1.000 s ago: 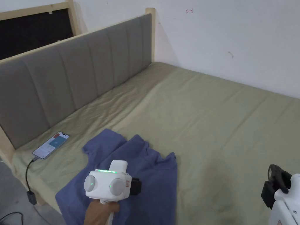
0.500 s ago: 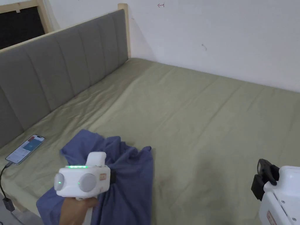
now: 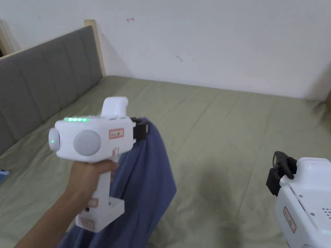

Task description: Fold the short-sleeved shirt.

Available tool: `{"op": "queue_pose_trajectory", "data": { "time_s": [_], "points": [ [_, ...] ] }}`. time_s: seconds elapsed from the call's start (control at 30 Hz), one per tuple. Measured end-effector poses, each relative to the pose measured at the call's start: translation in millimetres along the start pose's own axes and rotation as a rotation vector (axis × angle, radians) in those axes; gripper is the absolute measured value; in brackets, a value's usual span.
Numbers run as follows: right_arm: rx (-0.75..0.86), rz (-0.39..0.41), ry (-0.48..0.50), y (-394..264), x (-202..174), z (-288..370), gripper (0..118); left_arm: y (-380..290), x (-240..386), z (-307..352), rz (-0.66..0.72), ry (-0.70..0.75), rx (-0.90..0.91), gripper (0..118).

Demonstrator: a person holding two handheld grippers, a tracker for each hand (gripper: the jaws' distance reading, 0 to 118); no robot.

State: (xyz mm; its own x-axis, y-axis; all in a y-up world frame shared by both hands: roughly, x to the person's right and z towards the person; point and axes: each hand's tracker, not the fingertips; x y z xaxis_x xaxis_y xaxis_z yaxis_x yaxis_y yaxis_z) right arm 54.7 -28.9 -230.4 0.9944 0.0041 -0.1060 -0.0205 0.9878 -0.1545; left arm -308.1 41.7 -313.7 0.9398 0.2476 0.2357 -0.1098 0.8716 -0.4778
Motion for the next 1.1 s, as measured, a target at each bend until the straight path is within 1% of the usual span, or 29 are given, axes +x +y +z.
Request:
{"op": "queue_pose_trajectory", "data": {
  "time_s": [0.13,0.27,0.33,0.4,0.53,0.6,0.8,0.97,1.03,1.1],
  "points": [
    [0.029,0.008,-0.063,7,28,20,0,28,62,-17,-0.058,-0.129,0.033,4],
    [0.042,0.011,-0.129,9,55,38,0,35,121,-43,-0.121,-0.232,0.027,4],
    [0.04,0.011,-0.156,7,67,44,0,29,147,-56,-0.158,-0.259,0.01,4],
    [0.037,0.011,-0.184,5,79,52,0,16,167,-72,-0.157,-0.304,-0.032,4],
    [0.017,0.007,-0.23,-2,96,60,0,-30,189,-109,-0.176,-0.361,-0.155,4],
    [0.006,0.005,-0.241,-5,101,60,0,-62,191,-127,-0.213,-0.344,-0.232,4],
    [-0.028,-0.005,-0.252,-16,108,55,0,-164,168,-173,-0.243,-0.284,-0.498,4],
    [-0.062,-0.018,-0.24,-26,104,44,0,-225,151,-208,-0.252,-0.207,-0.595,4],
    [-0.074,-0.029,-0.234,-29,102,41,0,-238,146,-219,-0.252,-0.161,-0.648,4],
    [-0.081,-0.032,-0.23,-30,99,39,0,-238,144,-218,-0.225,-0.145,-0.629,4]
  ]
}}
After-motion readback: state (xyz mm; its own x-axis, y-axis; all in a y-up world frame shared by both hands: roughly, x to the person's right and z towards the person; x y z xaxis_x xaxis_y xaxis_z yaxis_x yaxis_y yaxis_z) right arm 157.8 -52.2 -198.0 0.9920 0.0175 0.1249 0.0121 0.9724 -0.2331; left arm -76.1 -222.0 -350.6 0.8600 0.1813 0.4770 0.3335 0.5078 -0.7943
